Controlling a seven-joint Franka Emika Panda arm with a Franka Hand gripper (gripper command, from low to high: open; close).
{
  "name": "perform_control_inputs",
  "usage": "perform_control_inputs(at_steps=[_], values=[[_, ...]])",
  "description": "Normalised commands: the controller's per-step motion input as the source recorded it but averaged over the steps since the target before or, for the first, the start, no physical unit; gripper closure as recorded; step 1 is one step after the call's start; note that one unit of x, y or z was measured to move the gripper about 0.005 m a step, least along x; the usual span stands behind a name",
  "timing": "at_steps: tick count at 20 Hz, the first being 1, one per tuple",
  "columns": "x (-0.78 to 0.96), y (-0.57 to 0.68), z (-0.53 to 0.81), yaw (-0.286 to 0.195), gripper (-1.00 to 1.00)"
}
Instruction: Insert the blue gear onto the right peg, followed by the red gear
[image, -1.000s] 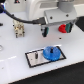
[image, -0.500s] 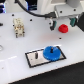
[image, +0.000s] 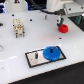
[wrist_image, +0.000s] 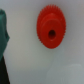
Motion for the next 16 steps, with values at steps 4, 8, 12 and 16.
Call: perform_control_inputs(at_steps=[4,8,12,16], values=[[-0.3,0.0,-0.41,0.0,-1.0],[-0.4,-0.1,-0.38,0.0,-1.0],[-0.56,-0.23,-0.26,0.0,-1.0],[-0.46,-0.4,-0.25,0.0,-1.0]])
